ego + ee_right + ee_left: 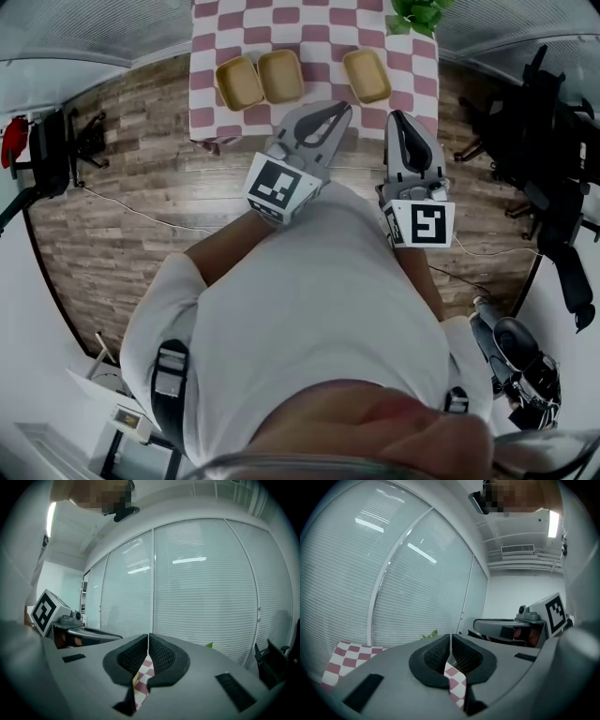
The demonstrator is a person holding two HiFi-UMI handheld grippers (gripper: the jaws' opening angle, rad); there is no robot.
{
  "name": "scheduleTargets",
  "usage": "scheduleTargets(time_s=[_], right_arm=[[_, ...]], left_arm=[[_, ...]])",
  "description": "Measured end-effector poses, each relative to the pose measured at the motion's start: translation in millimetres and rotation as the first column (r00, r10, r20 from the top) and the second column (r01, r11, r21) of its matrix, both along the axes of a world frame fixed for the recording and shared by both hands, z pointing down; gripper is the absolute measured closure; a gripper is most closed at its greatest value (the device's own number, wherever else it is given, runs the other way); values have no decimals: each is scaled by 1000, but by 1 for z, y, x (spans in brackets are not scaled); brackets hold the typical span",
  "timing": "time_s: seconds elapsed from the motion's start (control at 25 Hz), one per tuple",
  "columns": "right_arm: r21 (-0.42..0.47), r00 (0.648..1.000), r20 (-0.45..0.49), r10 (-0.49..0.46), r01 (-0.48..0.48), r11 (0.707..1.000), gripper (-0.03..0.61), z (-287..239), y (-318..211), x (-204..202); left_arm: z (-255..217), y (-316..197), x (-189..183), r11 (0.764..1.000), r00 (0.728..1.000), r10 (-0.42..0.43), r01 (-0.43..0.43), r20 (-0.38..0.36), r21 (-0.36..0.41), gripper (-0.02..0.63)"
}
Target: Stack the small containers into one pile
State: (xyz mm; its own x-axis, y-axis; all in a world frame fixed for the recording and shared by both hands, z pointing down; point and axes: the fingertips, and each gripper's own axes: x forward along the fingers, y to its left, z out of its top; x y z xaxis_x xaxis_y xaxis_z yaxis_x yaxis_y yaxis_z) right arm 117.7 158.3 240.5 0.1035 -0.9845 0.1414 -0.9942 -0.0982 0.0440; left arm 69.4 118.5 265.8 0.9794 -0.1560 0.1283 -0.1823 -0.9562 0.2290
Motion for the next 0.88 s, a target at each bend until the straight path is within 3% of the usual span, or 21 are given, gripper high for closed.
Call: scheduleTargets(time_s=[0.44, 0.88], right_arm=[[-6, 1000, -3, 1, -2, 1000, 546, 3, -58, 31], [-36, 1000, 8, -15, 16, 999, 546, 14, -65, 64]], left_arm=[[2, -53, 33, 1000, 1000, 22, -22, 7, 2, 572], [13, -63, 63, 999, 999, -4, 6, 38, -34, 572]])
